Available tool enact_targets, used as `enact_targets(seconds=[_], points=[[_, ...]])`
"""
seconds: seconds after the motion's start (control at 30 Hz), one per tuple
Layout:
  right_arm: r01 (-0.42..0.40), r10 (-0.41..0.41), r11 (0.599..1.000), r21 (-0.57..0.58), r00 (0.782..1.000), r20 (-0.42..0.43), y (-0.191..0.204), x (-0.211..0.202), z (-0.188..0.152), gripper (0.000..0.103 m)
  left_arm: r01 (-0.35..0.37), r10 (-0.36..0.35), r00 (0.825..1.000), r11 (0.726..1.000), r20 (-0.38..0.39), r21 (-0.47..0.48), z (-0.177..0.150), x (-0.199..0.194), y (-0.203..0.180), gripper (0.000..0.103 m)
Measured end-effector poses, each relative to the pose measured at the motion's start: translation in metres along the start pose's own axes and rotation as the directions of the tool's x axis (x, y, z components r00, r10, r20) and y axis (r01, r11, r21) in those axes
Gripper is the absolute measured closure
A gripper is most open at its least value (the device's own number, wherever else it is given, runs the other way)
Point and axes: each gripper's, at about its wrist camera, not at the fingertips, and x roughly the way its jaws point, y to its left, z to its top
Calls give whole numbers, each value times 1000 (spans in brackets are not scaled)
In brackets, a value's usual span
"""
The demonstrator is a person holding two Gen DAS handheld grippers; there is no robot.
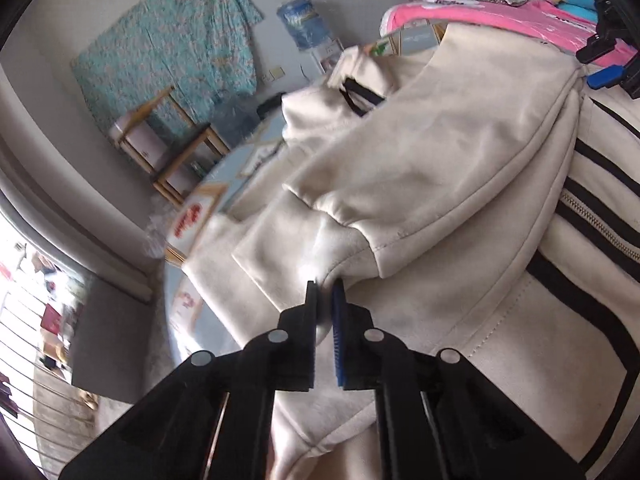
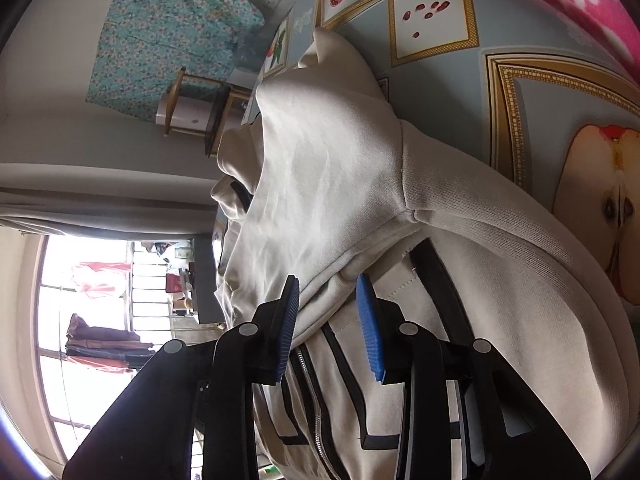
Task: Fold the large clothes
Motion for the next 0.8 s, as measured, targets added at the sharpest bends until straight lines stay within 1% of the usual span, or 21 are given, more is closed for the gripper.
enact_targets(seconds=[0.1, 0.17, 0.23, 0.37, 0.47, 0.53, 0.6, 0.67, 0.73, 0.8], points=[[-6, 6, 1000, -15, 1000, 2, 1, -5, -1, 71, -29, 30, 998, 999, 63, -22, 7, -31, 12, 97], [-8, 8, 1000, -20, 1000, 3, 1, -8, -2, 71, -48, 49, 997, 999, 67, -14, 3, -44, 14, 97], [0, 0, 1000, -26, 1000, 3, 0, -7, -3, 71, -37, 37, 999, 999, 30, -10, -7, -40, 11, 97], [39, -39, 999, -33, 999, -3, -5, -5, -7, 71, 4, -3, 997, 1000, -73, 15, -30, -14, -5, 96], [78, -77, 994, -70, 997, 14, 0, -12, -10, 71, -14, 15, 997, 1000, -76, 20, -33, -14, -11, 95], [111, -107, 986, -123, 993, 38, 10, -20, -11, 71, -6, 5, 996, 1000, -89, -11, -31, -18, -6, 92], [151, -139, 970, -189, 987, 80, 22, -30, -11, 71, 12, -17, 997, 999, -80, -52, -30, -25, 2, 91], [202, -171, 942, -269, 976, 134, 39, -38, -12, 71, 53, -60, 997, 992, -56, -112, -31, -38, 10, 90], [244, -192, 908, -341, 965, 180, 57, -40, -12, 71, 91, -97, 995, 979, -24, -184, -32, -51, 21, 89], [287, -213, 868, -405, 952, 218, 73, -34, -9, 71, 111, -114, 993, 962, 1, -250, -35, -62, 31, 89]])
